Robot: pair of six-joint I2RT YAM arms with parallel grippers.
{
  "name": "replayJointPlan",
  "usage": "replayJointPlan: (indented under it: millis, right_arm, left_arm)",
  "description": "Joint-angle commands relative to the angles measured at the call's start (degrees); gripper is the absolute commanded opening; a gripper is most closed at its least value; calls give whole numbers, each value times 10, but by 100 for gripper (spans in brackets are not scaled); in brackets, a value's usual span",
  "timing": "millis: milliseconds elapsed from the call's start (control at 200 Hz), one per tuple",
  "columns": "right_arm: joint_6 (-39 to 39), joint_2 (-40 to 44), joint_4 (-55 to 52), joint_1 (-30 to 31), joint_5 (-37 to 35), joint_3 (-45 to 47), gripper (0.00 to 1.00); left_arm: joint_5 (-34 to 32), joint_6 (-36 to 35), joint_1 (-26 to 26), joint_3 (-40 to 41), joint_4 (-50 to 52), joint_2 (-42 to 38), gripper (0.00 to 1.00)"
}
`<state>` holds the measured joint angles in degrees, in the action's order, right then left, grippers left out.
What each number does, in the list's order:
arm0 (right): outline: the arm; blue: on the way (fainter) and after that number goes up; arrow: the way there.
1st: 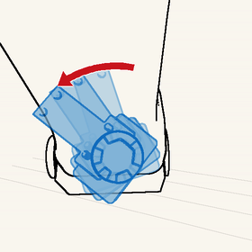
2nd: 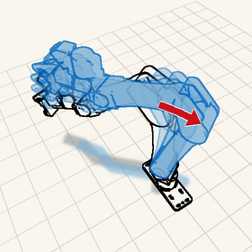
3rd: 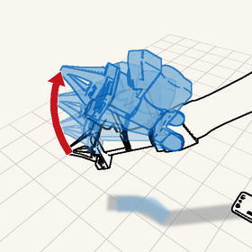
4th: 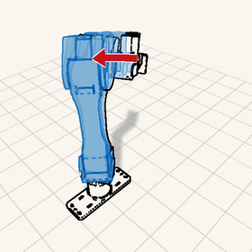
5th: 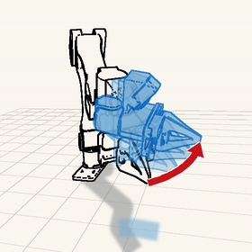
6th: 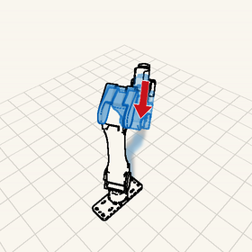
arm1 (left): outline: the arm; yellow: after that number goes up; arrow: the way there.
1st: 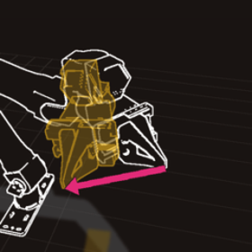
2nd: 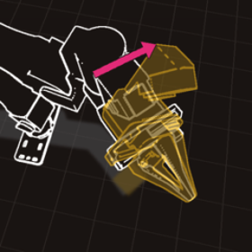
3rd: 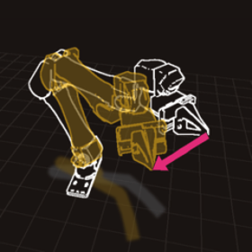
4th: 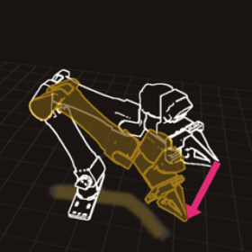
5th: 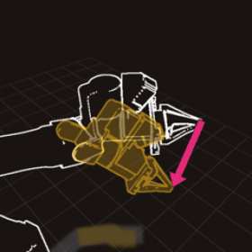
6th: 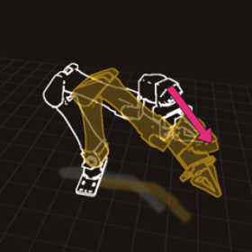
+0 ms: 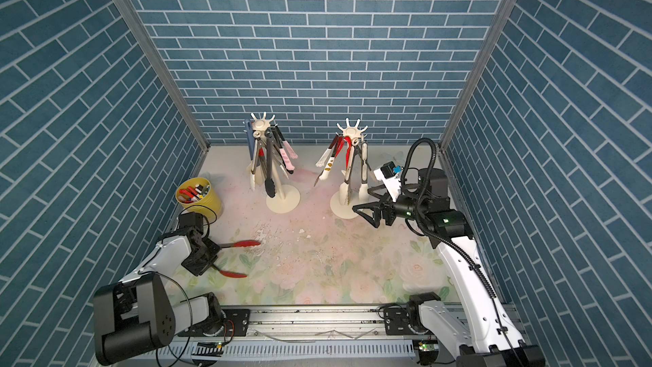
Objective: Hang food tongs on kitchen utensil racks
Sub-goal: Pick up the food tongs from the center of the board.
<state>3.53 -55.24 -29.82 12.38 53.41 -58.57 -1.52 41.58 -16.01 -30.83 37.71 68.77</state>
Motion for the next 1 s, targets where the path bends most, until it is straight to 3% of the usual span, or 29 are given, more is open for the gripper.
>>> replayJointPlan:
  millis: [0, 395, 530, 660, 995]
  right_arm:
    - [29, 4, -11, 4, 14, -13, 95]
    - [10, -7, -4, 5, -46, -29, 95]
    - [-5, -8, 3, 5, -81, -37, 95]
    - [-28, -9, 19, 4, -90, -40, 95]
    - [-67, 3, 50, 5, -88, -62, 94]
  left_arm:
    - [11, -30, 0, -14, 15, -28, 0]
    - [-24, -132, 57, -129, 79, -177, 0]
    - [-128, -153, 129, -203, 108, -207, 0]
    - [-187, -192, 184, -273, 116, -213, 0]
    - [-241, -326, 325, -382, 19, -235, 0]
